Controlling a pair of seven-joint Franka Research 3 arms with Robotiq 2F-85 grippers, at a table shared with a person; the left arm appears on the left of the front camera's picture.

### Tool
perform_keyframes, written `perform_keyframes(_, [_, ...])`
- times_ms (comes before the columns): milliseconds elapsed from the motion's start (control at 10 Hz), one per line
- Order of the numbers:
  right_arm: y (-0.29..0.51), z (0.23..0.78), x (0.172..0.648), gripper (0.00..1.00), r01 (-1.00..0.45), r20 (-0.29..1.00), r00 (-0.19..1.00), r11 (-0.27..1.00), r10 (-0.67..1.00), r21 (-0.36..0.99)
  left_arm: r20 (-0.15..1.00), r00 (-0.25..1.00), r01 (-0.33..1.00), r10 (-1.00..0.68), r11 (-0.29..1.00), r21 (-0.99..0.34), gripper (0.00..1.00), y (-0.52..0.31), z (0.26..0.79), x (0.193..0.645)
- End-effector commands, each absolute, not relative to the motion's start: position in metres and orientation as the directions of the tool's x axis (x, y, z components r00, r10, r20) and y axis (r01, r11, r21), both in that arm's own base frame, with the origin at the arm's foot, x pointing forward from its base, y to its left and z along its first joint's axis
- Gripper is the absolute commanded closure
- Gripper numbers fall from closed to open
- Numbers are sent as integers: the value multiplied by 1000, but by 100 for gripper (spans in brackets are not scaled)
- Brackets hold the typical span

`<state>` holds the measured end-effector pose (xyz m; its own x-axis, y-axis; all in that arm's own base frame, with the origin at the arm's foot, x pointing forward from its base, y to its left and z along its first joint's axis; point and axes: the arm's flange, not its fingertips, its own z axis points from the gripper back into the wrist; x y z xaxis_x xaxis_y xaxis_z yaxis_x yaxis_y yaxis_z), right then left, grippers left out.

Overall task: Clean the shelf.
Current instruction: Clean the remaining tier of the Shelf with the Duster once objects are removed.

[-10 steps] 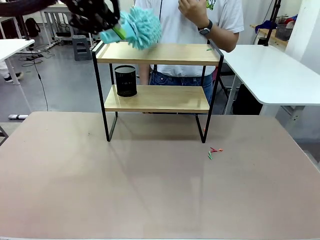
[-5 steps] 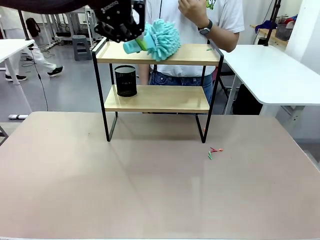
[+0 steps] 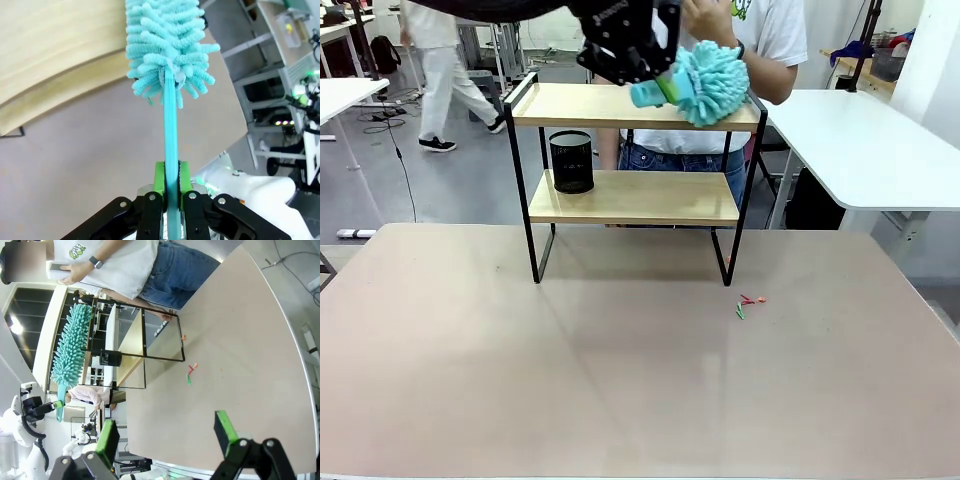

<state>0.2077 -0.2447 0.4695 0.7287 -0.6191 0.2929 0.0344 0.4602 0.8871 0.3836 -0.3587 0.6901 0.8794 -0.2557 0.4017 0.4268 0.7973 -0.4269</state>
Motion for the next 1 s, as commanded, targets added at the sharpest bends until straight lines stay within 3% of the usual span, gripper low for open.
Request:
perform_keyframes(0, [-245, 471, 210, 0, 2, 319, 719, 462, -618, 887, 367, 869, 473, -331, 771, -427, 100, -365, 698, 384])
perform_keyframes(600, [-245, 471, 210, 0, 2, 319, 719, 462, -618, 887, 326, 858, 511, -396, 721, -468, 100, -268, 726, 332])
perform_keyframes(900, [-245, 471, 210, 0, 2, 319, 719, 462, -618, 887, 419, 866, 478, -272, 693, -540, 100, -149, 750, 286])
